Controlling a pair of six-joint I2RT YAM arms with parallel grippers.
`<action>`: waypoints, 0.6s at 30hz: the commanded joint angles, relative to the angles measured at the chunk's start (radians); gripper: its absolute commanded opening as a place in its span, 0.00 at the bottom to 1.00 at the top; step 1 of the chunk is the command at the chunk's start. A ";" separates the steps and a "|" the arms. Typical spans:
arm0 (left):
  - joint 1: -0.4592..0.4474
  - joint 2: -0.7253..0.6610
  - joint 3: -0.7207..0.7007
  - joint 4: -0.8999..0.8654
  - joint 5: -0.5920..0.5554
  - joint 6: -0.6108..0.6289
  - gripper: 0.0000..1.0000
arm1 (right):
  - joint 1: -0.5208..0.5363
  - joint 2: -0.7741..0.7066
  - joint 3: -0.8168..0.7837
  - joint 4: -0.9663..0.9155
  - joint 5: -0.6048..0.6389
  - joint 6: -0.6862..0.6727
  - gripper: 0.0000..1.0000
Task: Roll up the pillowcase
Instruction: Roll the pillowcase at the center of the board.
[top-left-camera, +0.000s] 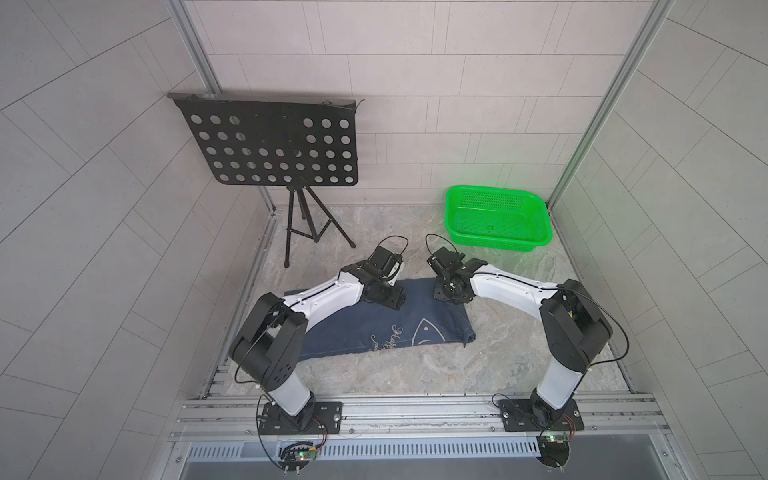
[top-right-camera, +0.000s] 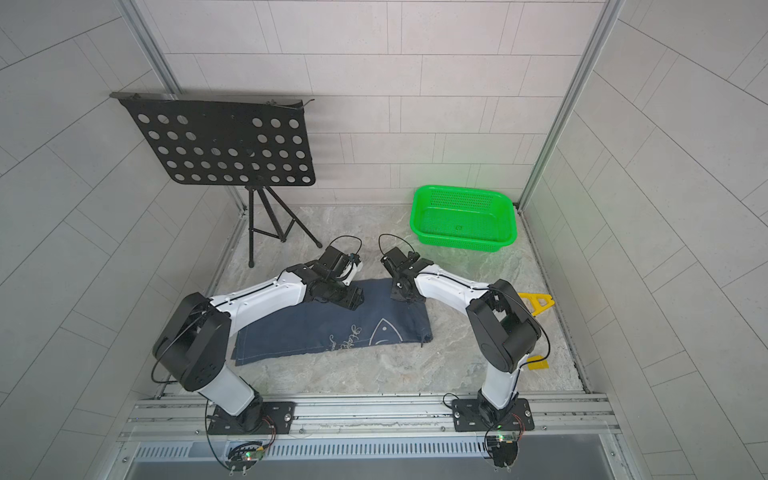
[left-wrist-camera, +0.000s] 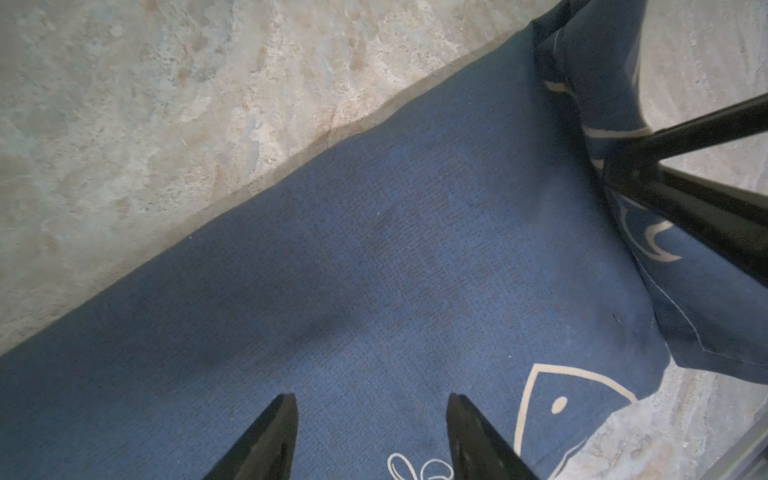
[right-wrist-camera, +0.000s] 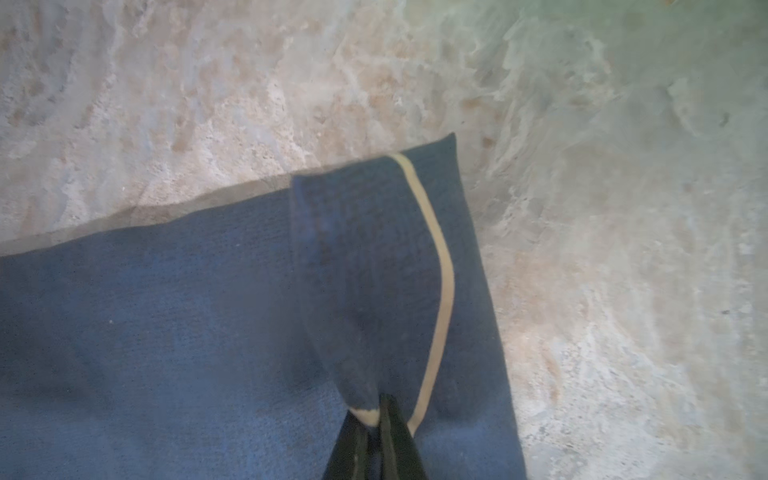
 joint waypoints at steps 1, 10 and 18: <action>0.006 -0.035 -0.023 0.022 0.023 -0.018 0.65 | 0.003 0.018 0.012 0.019 -0.025 0.029 0.13; 0.006 -0.041 -0.051 0.040 0.046 -0.038 0.65 | 0.003 0.065 0.029 0.091 -0.058 0.067 0.17; 0.002 -0.026 -0.057 0.041 0.046 -0.028 0.63 | -0.003 0.077 0.030 0.137 -0.079 0.105 0.16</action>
